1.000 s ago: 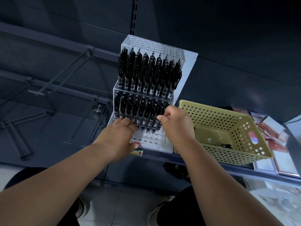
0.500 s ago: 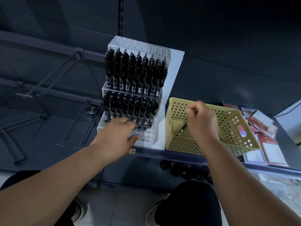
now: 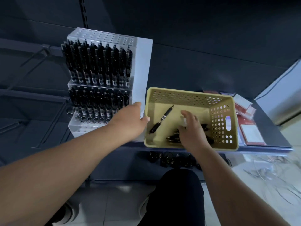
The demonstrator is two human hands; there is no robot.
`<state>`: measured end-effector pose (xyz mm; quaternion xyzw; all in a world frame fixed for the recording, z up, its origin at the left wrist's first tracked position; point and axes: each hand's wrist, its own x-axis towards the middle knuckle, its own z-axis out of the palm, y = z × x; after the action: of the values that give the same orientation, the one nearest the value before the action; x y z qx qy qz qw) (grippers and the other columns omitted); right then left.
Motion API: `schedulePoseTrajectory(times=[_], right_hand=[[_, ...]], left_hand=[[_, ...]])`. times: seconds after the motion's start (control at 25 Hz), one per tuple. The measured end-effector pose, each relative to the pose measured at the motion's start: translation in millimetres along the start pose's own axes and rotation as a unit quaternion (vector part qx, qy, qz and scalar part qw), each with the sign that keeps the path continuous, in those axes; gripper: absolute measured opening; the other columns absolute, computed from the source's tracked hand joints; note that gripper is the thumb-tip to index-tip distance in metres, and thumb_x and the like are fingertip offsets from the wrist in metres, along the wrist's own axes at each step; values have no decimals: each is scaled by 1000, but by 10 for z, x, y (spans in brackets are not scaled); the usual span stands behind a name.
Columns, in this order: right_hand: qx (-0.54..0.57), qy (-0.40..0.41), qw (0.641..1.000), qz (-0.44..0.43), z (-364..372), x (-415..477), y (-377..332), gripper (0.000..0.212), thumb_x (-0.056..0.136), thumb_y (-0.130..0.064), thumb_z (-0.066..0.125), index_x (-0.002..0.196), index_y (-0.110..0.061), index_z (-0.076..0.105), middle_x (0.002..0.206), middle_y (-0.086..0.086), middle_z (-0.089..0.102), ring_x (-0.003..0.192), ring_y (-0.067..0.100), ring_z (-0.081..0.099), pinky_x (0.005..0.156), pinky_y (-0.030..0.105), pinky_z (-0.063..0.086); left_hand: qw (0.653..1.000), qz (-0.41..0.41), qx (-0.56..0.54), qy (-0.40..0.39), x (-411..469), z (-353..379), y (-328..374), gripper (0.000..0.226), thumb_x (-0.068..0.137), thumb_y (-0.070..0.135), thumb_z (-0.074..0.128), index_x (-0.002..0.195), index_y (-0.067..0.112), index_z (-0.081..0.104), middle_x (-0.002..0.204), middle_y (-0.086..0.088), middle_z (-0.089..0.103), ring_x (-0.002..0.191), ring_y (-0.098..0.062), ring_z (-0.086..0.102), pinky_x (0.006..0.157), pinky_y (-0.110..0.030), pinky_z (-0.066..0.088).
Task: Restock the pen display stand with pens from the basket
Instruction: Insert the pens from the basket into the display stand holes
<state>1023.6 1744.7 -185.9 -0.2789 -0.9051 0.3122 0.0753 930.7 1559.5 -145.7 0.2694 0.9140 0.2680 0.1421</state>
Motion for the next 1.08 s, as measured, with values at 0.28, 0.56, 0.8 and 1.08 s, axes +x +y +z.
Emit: schedulePoseTrajectory(times=[0.28, 0.56, 0.8, 1.08], right_hand=[[-6, -5, 1000, -8, -65, -92, 304, 61, 93, 0, 49, 147, -25, 35, 150, 2, 34, 136, 24, 35, 108, 34, 34], [-284, -55, 934, -211, 15, 300, 20, 71, 85, 6, 50, 141, -38, 45, 157, -6, 27, 140, 22, 22, 114, 41, 22], [-428, -22, 864, -265, 182, 510, 20, 53, 76, 0, 56, 121, -28, 54, 128, 4, 41, 122, 27, 31, 105, 43, 27], [-308, -80, 941, -115, -217, 612, 391, 13, 91, -13, 55, 97, -22, 49, 98, 5, 61, 96, 29, 56, 76, 36, 47]], left_hand=[[999, -45, -19, -21, 78, 160, 153, 25, 92, 24, 54, 77, 19, 35, 79, -3, 49, 67, -16, 48, 51, -31, 31], [998, -18, -52, -37, 96, 169, 69, 16, 91, 25, 57, 99, 15, 48, 89, -10, 61, 78, -25, 61, 73, -43, 52], [998, -23, -41, -39, 102, 173, 28, 16, 92, 28, 56, 96, 15, 48, 89, -11, 61, 79, -26, 62, 75, -47, 52], [998, -31, -54, -29, 199, 181, 21, 16, 90, 26, 59, 95, 15, 49, 90, -10, 62, 79, -26, 64, 76, -49, 53]])
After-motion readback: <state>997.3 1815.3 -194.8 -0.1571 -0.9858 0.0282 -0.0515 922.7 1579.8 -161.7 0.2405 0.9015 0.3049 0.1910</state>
